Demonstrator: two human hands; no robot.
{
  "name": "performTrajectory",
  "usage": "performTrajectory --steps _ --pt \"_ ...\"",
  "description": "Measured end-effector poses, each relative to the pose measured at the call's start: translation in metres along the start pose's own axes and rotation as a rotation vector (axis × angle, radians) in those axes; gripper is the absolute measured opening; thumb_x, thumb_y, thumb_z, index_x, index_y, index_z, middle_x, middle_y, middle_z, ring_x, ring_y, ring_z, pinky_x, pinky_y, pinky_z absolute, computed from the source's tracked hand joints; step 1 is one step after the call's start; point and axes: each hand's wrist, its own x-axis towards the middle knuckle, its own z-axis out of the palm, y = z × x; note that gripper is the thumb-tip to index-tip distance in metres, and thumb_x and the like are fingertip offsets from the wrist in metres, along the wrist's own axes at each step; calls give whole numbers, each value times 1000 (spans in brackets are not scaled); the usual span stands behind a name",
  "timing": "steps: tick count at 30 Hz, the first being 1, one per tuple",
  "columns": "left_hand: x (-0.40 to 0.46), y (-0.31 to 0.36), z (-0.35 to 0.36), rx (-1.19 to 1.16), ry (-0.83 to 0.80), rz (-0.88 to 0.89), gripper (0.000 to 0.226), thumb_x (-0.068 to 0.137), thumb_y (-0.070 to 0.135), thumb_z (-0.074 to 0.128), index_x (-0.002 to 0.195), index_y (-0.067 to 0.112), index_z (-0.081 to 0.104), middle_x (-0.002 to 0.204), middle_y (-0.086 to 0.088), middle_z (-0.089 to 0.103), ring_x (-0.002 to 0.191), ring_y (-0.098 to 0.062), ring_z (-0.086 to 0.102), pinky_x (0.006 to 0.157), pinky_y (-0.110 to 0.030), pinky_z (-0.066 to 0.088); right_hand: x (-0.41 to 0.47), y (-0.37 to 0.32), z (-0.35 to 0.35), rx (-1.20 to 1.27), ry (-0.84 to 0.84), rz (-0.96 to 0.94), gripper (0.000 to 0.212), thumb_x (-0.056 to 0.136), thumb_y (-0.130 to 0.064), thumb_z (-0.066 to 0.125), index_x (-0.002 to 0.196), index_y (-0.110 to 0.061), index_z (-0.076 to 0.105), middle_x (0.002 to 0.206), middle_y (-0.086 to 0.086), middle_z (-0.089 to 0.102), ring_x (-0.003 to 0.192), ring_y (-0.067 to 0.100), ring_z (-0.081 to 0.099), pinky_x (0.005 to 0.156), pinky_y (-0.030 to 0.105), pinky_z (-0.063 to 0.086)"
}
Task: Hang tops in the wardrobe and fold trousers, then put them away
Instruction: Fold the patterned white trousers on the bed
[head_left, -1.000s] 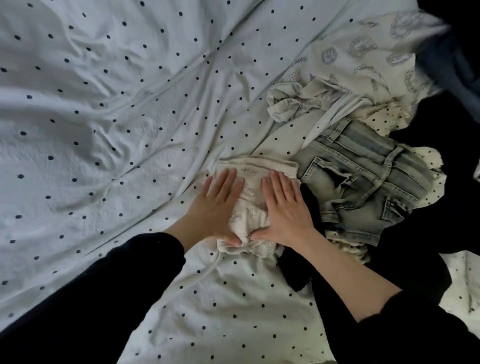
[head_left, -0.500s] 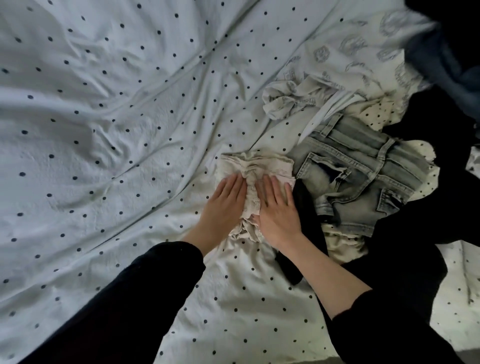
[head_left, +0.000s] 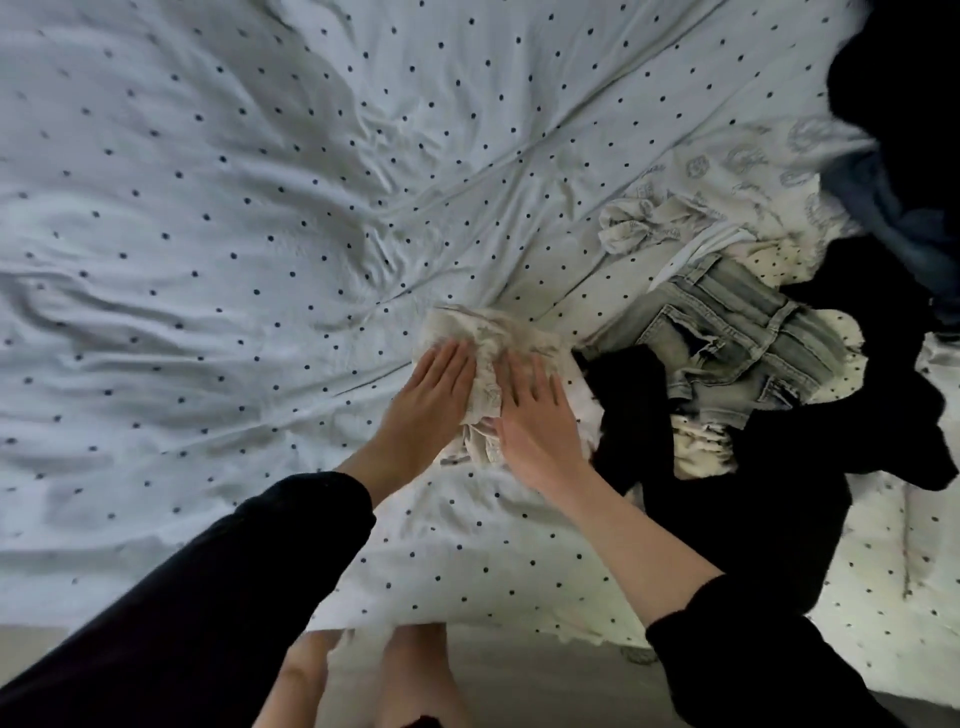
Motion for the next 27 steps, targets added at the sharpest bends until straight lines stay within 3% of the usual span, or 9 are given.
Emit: performTrajectory --steps 5,8,11,15,17,20,25,27 --pt "-54 -62 -64 20 0 -151 69 54 16 90 112 -9 64 119 -23 62 112 -34 60 88 -42 53 6 -79 -61 -90 93 -143 77 96 -55 25 149 -10 -8 158 13 -4 145 37 -3 118 48 5" --pt "-101 -117 -102 15 86 -280 69 56 10 88 115 -13 60 121 -28 59 112 -39 58 89 -48 51 14 -152 -107 -178 175 -263 74 98 -52 27 150 -12 -8 158 13 -8 144 38 -5 118 49 2" --pt "-166 -181 -128 93 168 -411 67 85 8 65 139 -11 30 146 -29 30 136 -40 29 113 -45 26 16 -245 -147 -269 265 -377 69 100 -42 33 151 -10 -3 158 12 -10 144 38 -7 118 49 0" --pt "-267 -266 -156 150 229 -552 62 99 11 43 145 -7 6 154 -23 3 143 -37 2 118 -41 -1 6 -381 -188 -309 385 -511 64 102 -36 31 150 -9 -2 158 10 -11 145 36 -7 118 47 -2" --pt "-348 -316 -181 168 305 -652 62 97 11 46 145 -7 11 153 -23 7 142 -39 6 118 -43 2 -7 -479 -200 -305 451 -612 61 102 -31 28 150 -8 -3 158 10 -11 145 33 -7 118 46 -1" --pt "-443 -374 -205 201 282 -755 63 98 11 43 145 -6 5 154 -22 0 143 -39 0 118 -41 -2 -23 -595 -210 -284 514 -729 61 102 -28 27 150 -7 -5 159 9 -10 146 28 -7 118 44 1" --pt "-566 -455 -249 296 320 -874 64 92 13 55 143 -7 22 152 -24 19 141 -38 17 118 -43 13 -37 -755 -226 -255 607 -854 62 102 -31 27 149 -8 -7 159 8 -8 146 24 -5 119 39 -2" --pt "-596 -487 -257 301 304 -908 64 97 18 46 146 -5 11 155 -22 9 144 -36 7 118 -41 2 -34 -802 -237 -286 639 -892 61 102 -31 24 150 -8 -6 159 8 -7 147 24 -4 119 38 -2"
